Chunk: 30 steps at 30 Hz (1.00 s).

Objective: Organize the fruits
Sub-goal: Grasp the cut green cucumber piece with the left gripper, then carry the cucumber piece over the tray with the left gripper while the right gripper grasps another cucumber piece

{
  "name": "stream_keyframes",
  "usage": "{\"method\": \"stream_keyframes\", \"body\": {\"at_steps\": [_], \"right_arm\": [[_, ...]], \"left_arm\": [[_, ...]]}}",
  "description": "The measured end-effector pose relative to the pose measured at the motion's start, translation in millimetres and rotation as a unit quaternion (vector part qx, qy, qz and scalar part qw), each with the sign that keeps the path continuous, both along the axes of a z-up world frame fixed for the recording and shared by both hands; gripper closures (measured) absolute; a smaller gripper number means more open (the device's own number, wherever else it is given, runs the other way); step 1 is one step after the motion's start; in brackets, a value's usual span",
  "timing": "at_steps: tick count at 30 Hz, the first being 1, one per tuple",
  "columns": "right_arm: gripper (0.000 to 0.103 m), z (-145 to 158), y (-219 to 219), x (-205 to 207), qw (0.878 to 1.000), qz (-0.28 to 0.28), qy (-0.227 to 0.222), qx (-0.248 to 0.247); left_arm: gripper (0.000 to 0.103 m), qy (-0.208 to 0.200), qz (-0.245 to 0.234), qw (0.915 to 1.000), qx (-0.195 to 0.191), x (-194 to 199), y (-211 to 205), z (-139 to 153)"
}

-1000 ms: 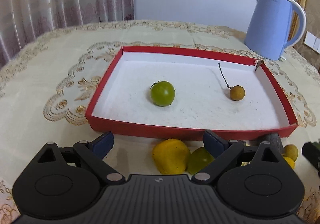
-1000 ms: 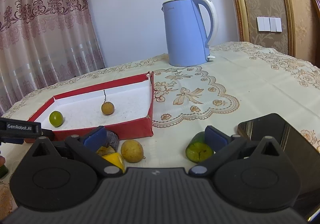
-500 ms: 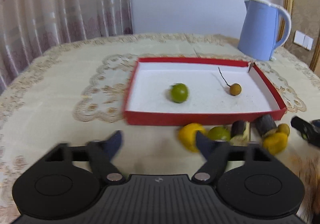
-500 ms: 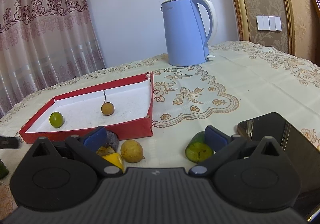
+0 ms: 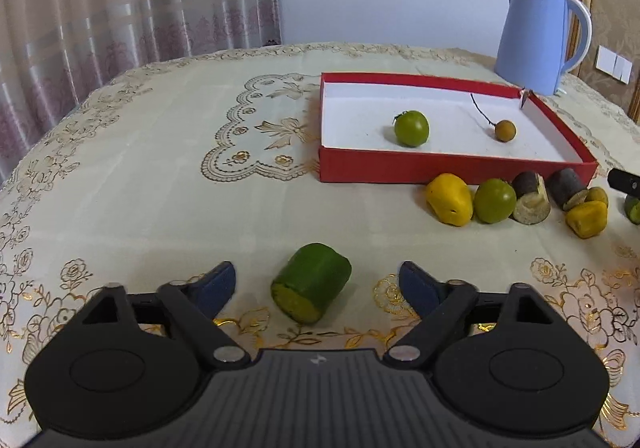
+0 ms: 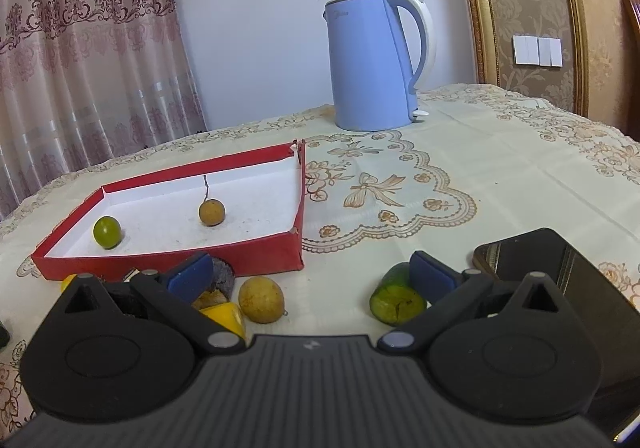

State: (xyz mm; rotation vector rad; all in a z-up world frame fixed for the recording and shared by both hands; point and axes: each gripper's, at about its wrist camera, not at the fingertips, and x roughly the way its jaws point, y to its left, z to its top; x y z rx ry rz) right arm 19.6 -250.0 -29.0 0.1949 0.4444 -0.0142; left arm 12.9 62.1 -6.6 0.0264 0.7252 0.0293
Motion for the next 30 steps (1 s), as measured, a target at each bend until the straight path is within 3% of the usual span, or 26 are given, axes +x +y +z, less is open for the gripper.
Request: {"method": "stream_keyframes", "body": {"at_steps": [2, 6, 9, 17, 30], "right_arm": [[0.000, 0.1, 0.7, 0.2, 1.000, -0.001, 0.001, -0.003], [0.000, 0.0, 3.6, 1.6, 1.000, -0.004, 0.005, -0.012], [0.000, 0.0, 6.7, 2.5, 1.000, -0.007, 0.009, -0.023], [0.000, 2.0, 6.7, -1.9, 1.000, 0.009, -0.007, -0.019], [0.000, 8.1, 24.4, -14.2, 0.996, 0.042, -0.048, -0.064]], "left_arm": [[0.059, 0.013, -0.001, 0.9999, 0.005, 1.2, -0.3, -3.7], [0.069, 0.011, -0.001, 0.9999, -0.008, -3.7, 8.6, -4.2], [0.070, -0.011, -0.005, 0.9997, -0.022, -9.3, 11.3, 2.1], [0.072, -0.067, -0.020, 0.9975, 0.007, -8.4, -10.9, 19.3], [0.071, -0.102, -0.038, 0.9941, 0.008, 9.9, -43.1, 35.5]]}}
